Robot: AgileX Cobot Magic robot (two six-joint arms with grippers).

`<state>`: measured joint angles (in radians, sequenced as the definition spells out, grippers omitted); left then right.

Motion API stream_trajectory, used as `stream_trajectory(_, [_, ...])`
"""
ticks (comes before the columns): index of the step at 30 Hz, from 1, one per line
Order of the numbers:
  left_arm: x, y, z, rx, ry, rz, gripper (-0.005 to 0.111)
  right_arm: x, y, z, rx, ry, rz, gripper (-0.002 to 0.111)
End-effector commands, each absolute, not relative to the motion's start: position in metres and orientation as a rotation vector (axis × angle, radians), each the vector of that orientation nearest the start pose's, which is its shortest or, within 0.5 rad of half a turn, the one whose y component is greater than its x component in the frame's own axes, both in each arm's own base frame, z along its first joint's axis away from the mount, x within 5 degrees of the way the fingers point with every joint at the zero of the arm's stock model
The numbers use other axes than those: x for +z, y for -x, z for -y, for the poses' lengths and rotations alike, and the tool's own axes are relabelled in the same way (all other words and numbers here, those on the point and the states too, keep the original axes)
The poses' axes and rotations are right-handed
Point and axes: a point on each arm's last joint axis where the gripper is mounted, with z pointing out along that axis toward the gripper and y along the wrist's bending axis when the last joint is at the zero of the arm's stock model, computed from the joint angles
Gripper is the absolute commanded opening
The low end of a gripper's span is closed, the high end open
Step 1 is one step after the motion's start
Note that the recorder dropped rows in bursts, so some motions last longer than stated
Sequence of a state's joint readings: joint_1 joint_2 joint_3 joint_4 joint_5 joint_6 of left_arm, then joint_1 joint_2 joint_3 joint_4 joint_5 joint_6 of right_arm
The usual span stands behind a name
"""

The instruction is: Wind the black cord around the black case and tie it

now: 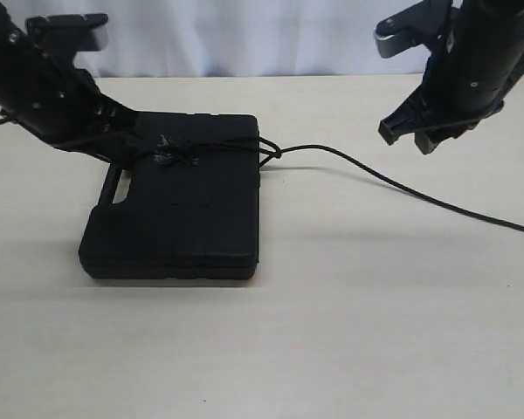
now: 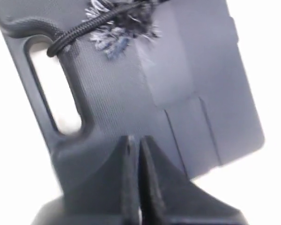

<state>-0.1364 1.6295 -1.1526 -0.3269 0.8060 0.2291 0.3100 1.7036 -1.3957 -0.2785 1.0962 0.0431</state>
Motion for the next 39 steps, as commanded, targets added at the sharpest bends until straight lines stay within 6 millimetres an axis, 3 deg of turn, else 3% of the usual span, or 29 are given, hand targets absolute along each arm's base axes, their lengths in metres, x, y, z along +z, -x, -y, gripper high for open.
stream_trajectory(1, [0.288,-0.273,0.058,-0.346,-0.271,-2.605,0.0,0.308,-0.317,-0.076,-0.275,0.363,-2.76,0.041])
stream_trajectory(5, [0.313,-0.213,0.049,-0.339,-0.237,-2.399,0.0,0.327,-0.29,-0.069,-0.226,0.282,-2.691,0.041])
stream_trajectory(9, [0.332,-0.149,0.039,-0.358,-0.153,-2.057,0.0,0.333,-0.258,-0.061,-0.149,0.283,-2.562,0.041])
stream_trajectory(13, [0.333,-0.098,0.027,-0.328,-0.109,-1.76,0.0,0.337,-0.228,-0.056,-0.055,0.294,-2.333,0.041])
stream_trajectory(17, [0.326,-0.069,0.015,-0.269,-0.042,-1.484,0.0,0.342,-0.195,-0.051,0.037,0.3,-2.061,0.041])
stream_trajectory(21, [0.306,-0.074,0.006,-0.11,-0.026,-1.315,0.0,0.333,-0.174,-0.048,0.053,0.356,-1.853,0.041])
stream_trajectory(24, [0.292,-0.085,0.004,-0.093,0.009,-1.316,0.0,0.318,-0.17,-0.052,0.012,0.484,-1.715,0.041])
stream_trajectory(32, [0.279,-0.09,0.007,-0.112,-0.019,-1.451,0.0,0.267,-0.161,-0.048,-0.012,0.551,-1.858,0.041])
stream_trajectory(39, [0.279,-0.09,0.008,-0.109,-0.023,-1.451,0.0,0.261,-0.159,-0.048,-0.012,0.556,-1.875,0.041])
